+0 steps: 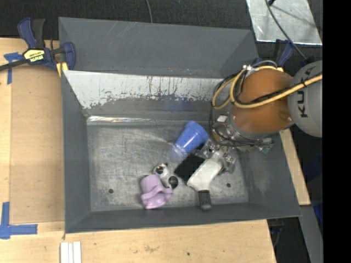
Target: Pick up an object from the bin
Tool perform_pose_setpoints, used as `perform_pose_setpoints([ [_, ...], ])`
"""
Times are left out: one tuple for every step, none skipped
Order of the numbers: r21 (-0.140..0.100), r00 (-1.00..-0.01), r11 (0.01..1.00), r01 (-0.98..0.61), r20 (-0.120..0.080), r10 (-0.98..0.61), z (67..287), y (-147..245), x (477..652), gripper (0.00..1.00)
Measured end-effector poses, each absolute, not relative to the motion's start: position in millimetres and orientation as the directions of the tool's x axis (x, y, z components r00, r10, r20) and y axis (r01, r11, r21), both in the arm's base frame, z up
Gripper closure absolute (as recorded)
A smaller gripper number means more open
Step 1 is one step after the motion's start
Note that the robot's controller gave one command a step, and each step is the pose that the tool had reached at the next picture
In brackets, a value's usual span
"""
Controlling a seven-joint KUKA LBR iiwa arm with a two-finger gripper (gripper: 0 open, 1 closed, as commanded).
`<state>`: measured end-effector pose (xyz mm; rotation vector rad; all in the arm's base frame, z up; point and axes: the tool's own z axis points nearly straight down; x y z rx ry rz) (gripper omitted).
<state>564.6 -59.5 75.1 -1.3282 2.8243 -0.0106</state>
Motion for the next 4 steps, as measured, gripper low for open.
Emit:
perform_pose_setpoints([
  [-0.015,-0.638,0.638,-0.77,-0.016,-0.77,75,-60,564.6,1.0],
  [-0.011,-0.638,0.638,-0.77,-0.013,-0.77,79,-59,563.4,1.0],
  [0.001,-0.638,0.638,-0.77,-0.003,-0.77,97,-59,560.2,1.0],
  [-0.001,-0.638,0.638,-0.77,-0.002,-0.77,115,-60,560.7,1.0],
])
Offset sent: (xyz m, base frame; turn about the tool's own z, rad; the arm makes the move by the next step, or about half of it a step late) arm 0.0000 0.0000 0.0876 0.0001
